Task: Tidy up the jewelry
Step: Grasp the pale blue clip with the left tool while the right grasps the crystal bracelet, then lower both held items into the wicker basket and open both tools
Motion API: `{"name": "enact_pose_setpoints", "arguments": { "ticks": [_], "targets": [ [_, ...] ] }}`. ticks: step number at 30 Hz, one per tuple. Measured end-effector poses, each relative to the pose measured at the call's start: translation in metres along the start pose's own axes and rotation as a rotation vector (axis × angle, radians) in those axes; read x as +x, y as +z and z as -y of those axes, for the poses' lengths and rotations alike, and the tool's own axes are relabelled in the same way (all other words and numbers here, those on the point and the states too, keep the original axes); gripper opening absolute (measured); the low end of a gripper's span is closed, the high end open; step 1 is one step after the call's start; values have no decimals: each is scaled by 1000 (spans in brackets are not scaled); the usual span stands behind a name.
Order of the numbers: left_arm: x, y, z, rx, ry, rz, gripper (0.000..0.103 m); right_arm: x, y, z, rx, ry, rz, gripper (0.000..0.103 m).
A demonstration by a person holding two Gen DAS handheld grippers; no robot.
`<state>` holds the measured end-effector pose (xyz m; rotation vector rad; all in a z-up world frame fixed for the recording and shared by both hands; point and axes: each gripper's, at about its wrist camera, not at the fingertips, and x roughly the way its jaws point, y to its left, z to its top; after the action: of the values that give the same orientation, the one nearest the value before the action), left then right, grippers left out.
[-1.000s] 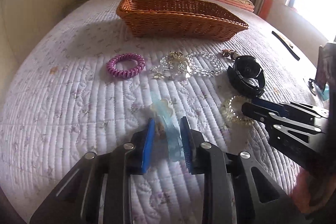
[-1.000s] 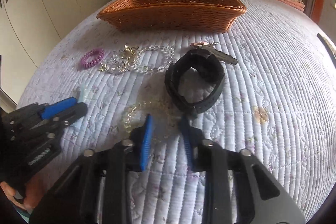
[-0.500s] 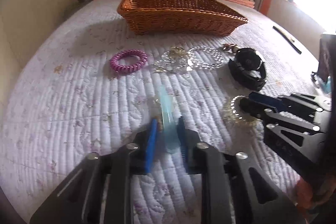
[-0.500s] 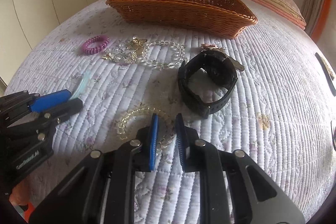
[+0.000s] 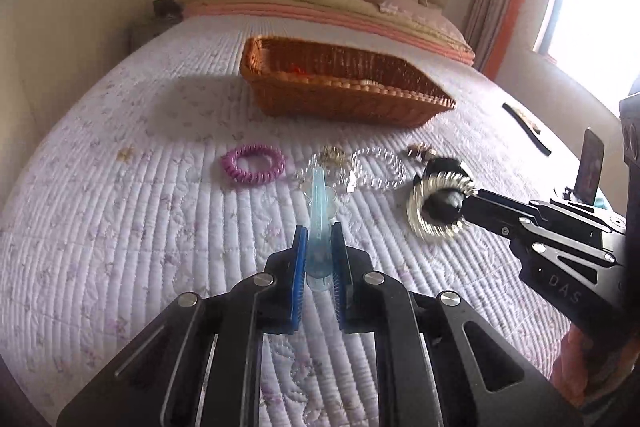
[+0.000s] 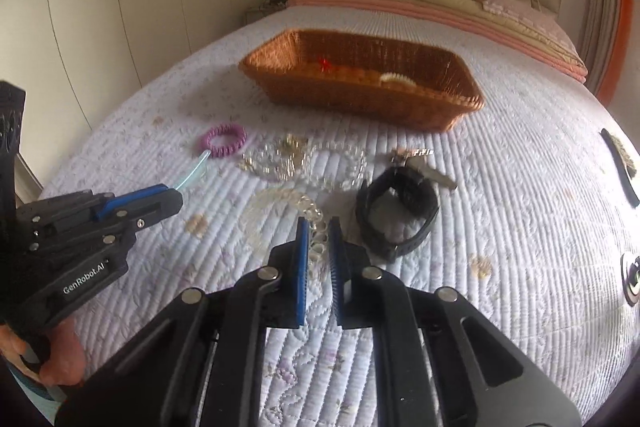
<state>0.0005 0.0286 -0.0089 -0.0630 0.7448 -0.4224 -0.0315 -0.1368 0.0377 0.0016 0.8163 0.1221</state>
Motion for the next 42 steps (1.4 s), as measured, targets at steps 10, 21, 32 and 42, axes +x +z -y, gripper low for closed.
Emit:
{"name": "enact_pose_setpoints", "arguments": {
  "ticks": [10,21,32,42],
  "targets": [
    [-2,90,12,55,-18,140,10,3,95,39,46,-45,120,8],
    [87,179,19,72,16,110,10,107,178,96,167,-46,-7,8],
    [167,179,6,25,32,-40,10,176,173,113,225,1,-175,7],
    [145,168,3,6,-29,16,48,166,167,120,232,4,-174,10]
  ]
}}
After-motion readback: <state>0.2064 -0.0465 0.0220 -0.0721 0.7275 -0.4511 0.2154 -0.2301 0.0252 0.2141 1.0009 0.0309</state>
